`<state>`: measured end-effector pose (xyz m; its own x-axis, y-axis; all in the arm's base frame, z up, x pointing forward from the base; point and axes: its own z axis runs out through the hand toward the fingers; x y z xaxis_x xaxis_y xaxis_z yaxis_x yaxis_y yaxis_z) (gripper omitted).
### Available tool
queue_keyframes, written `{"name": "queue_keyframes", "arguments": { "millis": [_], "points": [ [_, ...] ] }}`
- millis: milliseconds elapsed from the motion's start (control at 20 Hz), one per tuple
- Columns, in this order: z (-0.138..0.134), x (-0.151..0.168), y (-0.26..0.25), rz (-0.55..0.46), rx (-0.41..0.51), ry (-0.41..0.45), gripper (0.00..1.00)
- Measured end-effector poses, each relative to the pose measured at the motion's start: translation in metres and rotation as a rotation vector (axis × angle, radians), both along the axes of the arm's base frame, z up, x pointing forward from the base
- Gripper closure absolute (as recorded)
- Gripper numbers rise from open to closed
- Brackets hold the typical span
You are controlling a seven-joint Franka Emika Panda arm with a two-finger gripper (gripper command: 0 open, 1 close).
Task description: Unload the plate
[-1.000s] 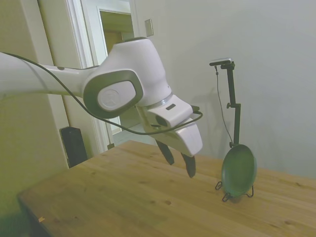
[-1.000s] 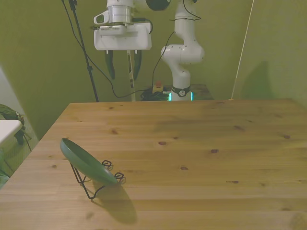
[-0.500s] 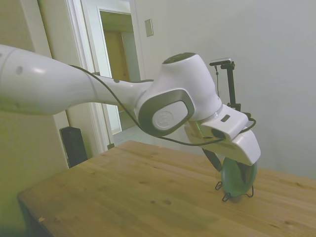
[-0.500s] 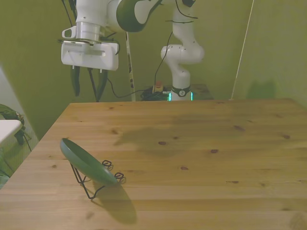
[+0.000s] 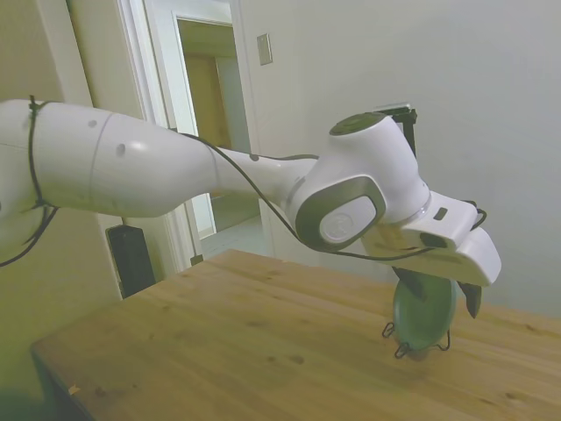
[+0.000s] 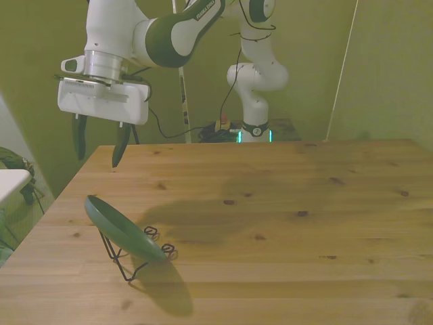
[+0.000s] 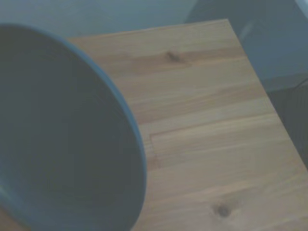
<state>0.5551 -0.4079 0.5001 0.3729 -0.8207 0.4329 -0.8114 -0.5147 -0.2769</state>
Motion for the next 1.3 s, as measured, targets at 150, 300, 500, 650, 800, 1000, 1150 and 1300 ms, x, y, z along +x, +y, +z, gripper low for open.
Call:
{"name": "queue_keyframes", "arguments": {
  "millis": [150,300,500,650,800,1000,1150,1300],
  "points": [
    [-0.013,0.012,-0.002,-0.008,-0.002,-0.031,0.0],
    [-0.016,0.023,-0.007,-0.026,0.019,-0.077,0.0],
    [-0.015,0.037,-0.007,-0.024,0.024,-0.112,0.0],
    [-0.019,0.047,-0.001,-0.012,0.034,-0.119,0.0],
    [-0.021,0.055,0.006,0.002,0.042,-0.123,0.0],
    [-0.024,0.059,0.01,0.01,0.047,-0.123,0.0],
    [-0.028,0.06,0.01,0.011,0.05,-0.118,1.0],
    [-0.032,0.06,0.006,0.007,0.052,-0.111,1.0]
  ]
}}
